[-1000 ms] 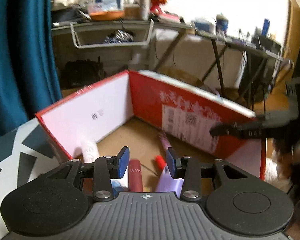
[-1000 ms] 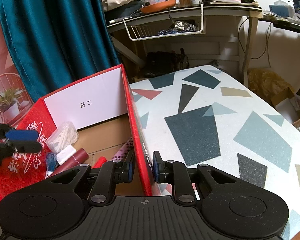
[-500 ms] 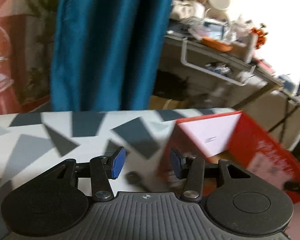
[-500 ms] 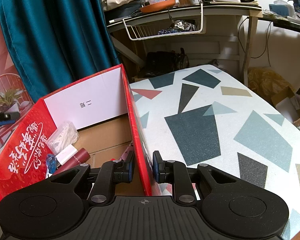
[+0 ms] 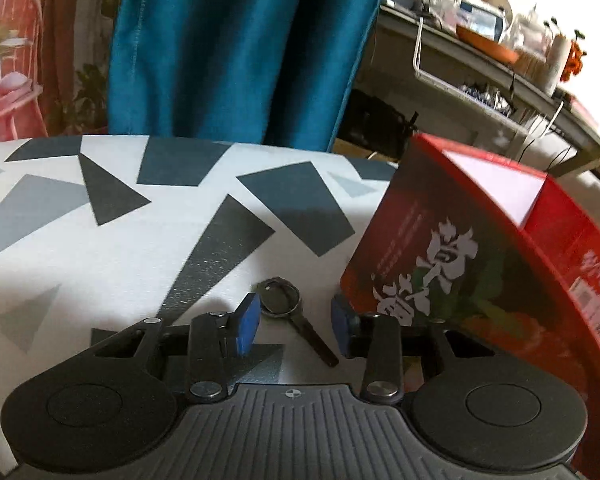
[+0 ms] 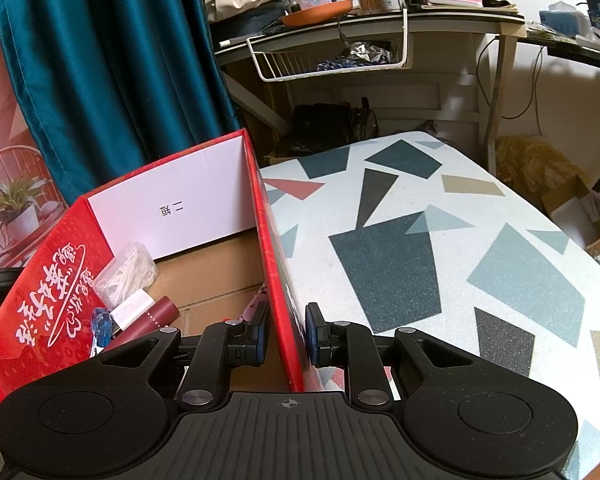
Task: Organize rigid objects
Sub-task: 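Move the left tool back down to the black key, then close the left tool on the black key and lift it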
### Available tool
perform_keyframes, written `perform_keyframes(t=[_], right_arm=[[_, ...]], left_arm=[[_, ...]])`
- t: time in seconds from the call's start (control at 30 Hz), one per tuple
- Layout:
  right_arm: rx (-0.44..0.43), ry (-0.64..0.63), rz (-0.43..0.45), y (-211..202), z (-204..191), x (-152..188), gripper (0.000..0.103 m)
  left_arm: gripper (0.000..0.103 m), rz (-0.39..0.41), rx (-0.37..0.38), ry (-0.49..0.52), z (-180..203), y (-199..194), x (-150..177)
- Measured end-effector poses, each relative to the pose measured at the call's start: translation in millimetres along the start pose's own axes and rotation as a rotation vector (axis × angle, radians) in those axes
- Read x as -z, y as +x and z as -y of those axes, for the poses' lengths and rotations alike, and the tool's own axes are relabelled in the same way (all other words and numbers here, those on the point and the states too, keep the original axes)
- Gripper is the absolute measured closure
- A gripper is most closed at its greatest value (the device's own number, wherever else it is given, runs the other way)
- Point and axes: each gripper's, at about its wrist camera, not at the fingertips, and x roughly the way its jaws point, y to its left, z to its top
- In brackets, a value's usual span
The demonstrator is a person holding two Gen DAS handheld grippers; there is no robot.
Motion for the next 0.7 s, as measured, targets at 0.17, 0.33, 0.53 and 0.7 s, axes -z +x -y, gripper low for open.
perform_keyframes(t=[0.17,0.33,0.53,0.7], right_arm=[[-0.001,-0.001,-0.001,0,0,0,0.084],[-0.002,-0.001,0.000,0,-1,0,0.084],[-0.005,0.000,0.002,0,-1,0,0.083],[-0.007,0.001,0.006,0,-1,0,0.083]], left_arm=[[0.062,-0.020,-0.041,-0.024,2,14,1],[0.062,-0.008,-0.087,0.041,12,18,3],[0.086,-0.009,-0.122,0.094,13,13,6],[0.096,-0.041,-0.116,0.131,8,-1,13]])
